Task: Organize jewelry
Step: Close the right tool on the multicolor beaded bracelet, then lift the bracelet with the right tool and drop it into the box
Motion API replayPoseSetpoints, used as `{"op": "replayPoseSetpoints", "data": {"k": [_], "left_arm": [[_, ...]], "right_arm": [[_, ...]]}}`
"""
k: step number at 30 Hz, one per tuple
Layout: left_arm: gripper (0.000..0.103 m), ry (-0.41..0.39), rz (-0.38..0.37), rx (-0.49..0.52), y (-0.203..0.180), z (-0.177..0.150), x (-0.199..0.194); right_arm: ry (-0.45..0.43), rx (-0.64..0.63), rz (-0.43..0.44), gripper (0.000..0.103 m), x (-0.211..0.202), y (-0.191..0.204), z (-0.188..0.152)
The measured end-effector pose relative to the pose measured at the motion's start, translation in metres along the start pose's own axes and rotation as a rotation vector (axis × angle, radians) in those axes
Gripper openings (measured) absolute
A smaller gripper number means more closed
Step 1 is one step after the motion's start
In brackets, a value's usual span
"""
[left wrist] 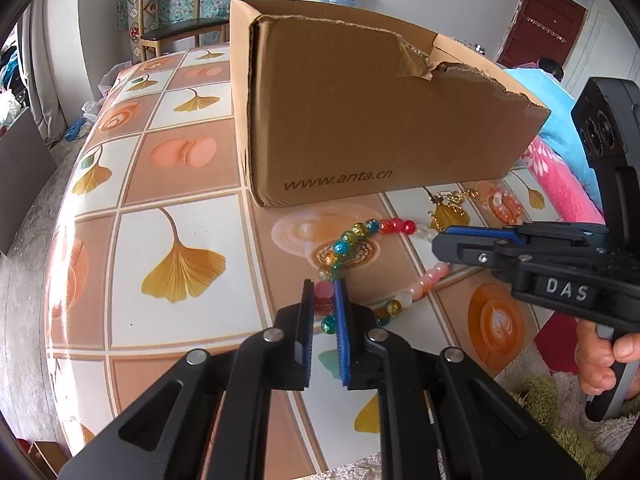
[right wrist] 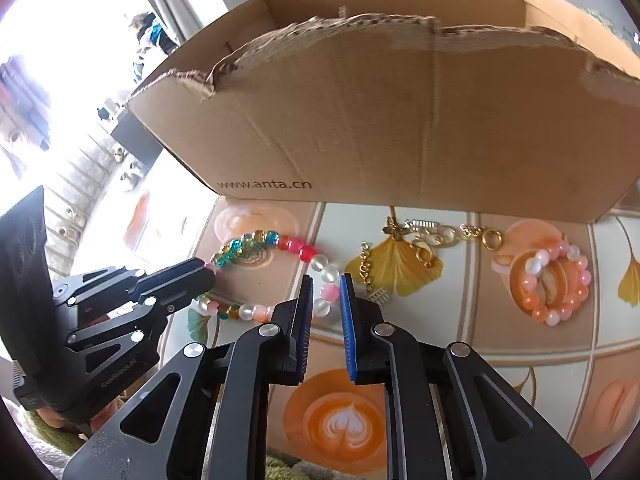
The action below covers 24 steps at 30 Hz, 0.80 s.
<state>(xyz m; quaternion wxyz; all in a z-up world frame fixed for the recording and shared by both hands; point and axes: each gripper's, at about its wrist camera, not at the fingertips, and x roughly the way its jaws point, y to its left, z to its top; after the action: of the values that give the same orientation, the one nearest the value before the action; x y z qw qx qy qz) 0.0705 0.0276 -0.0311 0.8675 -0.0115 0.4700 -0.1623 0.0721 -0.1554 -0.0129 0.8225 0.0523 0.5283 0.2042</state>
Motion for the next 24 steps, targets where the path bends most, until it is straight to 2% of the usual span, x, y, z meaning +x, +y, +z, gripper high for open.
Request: {"op": "replayPoseSetpoints", "data": {"k": [5,13,19,24], "left_arm": [[0.010,-0.022,0.005,-0.005,-0.001,0.000,0.001],[0.009,-0.080,0.000,-0.013,0.003,0.006,-0.019],[0.009,-0.156,-0.025,0.009,-0.002,0.020,-0.056],[0.009,-0.264,-0.041,0.068,-0.012,0.043,-0.103]], "right_arm": [[-0.024,-0.010,-0.015,0.008,0.005,0.004,0.002],[-0.084,-0.020,-0.011,0.007,-0.015,0.005,0.009],[-0.144,-0.038,0.013,0.007,-0.044,0.012,0.009],[-0.242,-0.075,0.042,0.007,-0.084,0.028,0.022]]}}
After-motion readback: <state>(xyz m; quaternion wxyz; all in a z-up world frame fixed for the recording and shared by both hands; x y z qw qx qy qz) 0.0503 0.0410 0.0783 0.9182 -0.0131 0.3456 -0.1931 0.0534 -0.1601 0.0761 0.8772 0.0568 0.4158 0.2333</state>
